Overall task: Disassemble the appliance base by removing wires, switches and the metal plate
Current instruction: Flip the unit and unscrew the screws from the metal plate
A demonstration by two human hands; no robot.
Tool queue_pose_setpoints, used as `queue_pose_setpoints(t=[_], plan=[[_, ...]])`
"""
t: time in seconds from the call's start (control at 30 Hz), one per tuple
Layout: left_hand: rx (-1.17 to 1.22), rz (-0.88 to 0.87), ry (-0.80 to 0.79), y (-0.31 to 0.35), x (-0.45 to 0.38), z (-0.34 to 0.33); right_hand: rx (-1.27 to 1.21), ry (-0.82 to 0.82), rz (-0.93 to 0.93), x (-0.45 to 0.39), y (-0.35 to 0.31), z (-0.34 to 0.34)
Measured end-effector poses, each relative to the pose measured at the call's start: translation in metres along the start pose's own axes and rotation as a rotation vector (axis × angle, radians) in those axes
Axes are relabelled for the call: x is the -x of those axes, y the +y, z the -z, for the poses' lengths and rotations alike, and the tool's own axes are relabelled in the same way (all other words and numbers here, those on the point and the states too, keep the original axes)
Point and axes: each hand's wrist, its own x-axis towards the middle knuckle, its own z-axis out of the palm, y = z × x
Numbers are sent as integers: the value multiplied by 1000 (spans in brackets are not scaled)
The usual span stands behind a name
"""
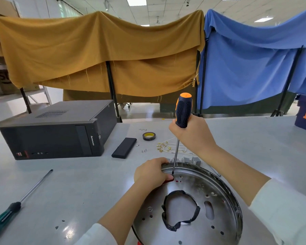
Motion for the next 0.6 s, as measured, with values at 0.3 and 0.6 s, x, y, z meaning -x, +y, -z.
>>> queue_pose_setpoints(t=[0.3, 0.6], plan=[[0, 2, 1, 2, 1, 0, 126, 138, -62, -2, -1, -7], [-2, -2, -3, 1, 0, 1, 92, 154, -67, -9, 0, -8]])
